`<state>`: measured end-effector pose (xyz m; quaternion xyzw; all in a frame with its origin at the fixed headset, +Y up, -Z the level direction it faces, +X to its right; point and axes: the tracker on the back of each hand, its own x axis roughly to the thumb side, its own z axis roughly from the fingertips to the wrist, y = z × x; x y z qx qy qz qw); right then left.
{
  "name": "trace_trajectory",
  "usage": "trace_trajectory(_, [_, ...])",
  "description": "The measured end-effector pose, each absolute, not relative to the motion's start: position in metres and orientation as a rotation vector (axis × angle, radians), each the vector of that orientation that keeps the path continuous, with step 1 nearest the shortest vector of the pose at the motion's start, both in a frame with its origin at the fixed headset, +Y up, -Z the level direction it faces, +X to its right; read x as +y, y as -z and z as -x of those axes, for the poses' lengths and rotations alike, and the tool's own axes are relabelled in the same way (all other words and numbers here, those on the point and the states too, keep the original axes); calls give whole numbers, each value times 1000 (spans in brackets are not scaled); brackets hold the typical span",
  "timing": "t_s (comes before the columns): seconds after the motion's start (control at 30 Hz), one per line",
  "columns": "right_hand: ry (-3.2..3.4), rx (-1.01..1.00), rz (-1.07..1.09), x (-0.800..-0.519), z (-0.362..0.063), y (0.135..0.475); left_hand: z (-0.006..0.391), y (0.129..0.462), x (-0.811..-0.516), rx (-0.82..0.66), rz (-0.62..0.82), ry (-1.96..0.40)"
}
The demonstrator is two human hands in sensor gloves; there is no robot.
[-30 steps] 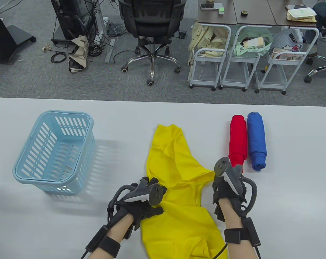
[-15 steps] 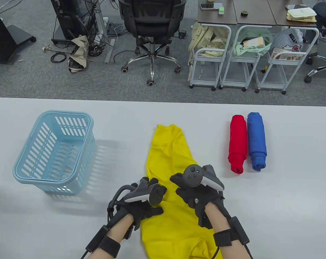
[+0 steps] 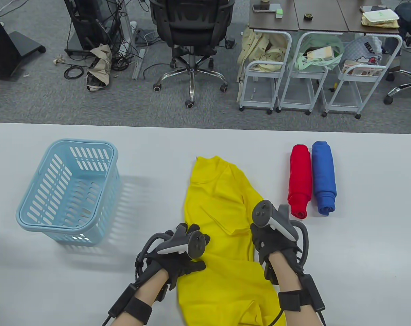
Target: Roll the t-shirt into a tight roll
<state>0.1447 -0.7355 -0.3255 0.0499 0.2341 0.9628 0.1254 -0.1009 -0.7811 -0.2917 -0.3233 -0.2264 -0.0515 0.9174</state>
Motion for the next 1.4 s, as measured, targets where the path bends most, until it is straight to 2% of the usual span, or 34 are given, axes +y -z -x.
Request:
trace_trajectory(0.03, [-2727, 740, -283, -739, -143, 326, 101, 292, -781, -464, 664, 108])
trace_trajectory(0.07, [-2678, 779, -311, -744, -143, 326, 101, 292, -781, -462, 664, 110])
trace_trajectory(0.13, [-2693, 827, -33, -760, -154, 327, 106, 294, -779, -436, 656, 123])
trace_trajectory(0.17, [-2733, 842, 14, -763, -158, 327, 108, 295, -779, -423, 657, 125])
trace_trajectory(0.3, [-2921, 835, 338, -753, -174, 324, 125, 304, -776, -347, 660, 103])
trace_trajectory(0.4, [-2871, 795, 262, -739, -170, 318, 130, 307, -776, -345, 673, 44])
trace_trajectory(0.43, [-2861, 787, 178, -735, -166, 314, 129, 307, -776, -352, 669, 46])
trace_trajectory(0.57, [-2808, 832, -115, -746, -153, 304, 126, 308, -772, -359, 607, 25])
trace_trajectory(0.67, [-2782, 933, -93, -766, -156, 310, 119, 308, -759, -335, 507, 8])
trace_trajectory(0.8, [-2798, 905, -49, -768, -158, 318, 90, 309, -743, -357, 383, -19])
trace_trajectory(1.0, [-2780, 912, -28, -770, -162, 321, 30, 339, -744, -385, 382, 91])
trace_trajectory(1.17, [-2768, 916, -29, -772, -162, 319, -1, 369, -758, -365, 434, 18])
trace_trajectory(1.3, [-2737, 908, -1, -771, -167, 320, 10, 381, -762, -307, 386, -91])
trace_trajectory(1.4, [-2747, 905, 43, -773, -170, 321, 38, 378, -745, -266, 323, -69])
